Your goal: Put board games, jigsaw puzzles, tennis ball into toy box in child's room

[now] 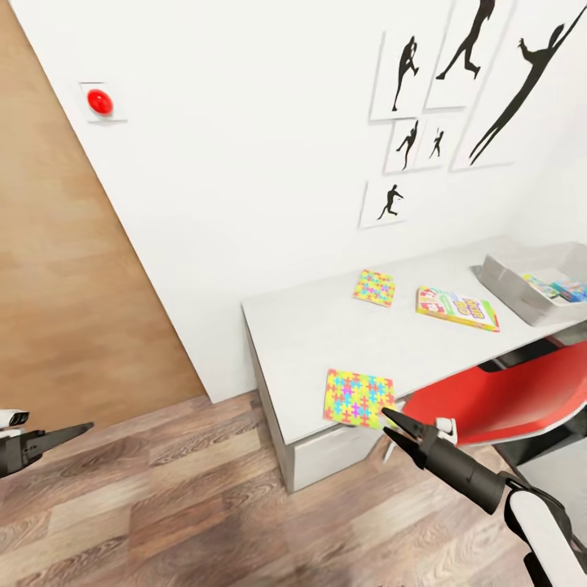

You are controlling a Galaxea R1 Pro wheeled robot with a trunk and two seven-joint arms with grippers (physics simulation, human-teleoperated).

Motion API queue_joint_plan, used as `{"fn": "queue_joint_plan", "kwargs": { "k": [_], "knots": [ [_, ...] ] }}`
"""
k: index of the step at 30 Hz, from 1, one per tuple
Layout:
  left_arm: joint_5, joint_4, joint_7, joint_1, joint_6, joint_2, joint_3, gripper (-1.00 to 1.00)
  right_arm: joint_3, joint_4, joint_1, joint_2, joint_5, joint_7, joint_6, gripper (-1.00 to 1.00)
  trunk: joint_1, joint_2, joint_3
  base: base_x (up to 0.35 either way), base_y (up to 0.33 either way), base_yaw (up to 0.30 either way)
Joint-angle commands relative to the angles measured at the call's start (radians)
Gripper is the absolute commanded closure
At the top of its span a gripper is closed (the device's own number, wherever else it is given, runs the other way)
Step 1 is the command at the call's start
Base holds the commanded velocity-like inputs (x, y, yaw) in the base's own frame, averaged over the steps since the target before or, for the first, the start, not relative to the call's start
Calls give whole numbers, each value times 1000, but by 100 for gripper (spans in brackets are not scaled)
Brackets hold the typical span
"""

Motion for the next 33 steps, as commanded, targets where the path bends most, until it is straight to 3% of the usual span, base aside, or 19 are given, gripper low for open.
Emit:
{"fn": "queue_joint_plan", "kwargs": {
  "k": [1, 11, 33],
  "knots": [
    [0, 0, -4, 0, 11, 0, 0, -100, -1, 0, -1, 0, 2, 3, 5, -100, 0, -1, -1, 0, 0, -214],
    [-1, 0, -4, 0, 11, 0, 0, -100, 16, -2, -1, 1, 7, 6, -4, -100, 0, -1, 11, 0, 0, -169],
    [0, 0, -4, 0, 11, -1, 0, -100, 21, -4, -1, 1, 7, 8, -24, -100, 0, -1, 47, -25, 0, -11]
  ]
}}
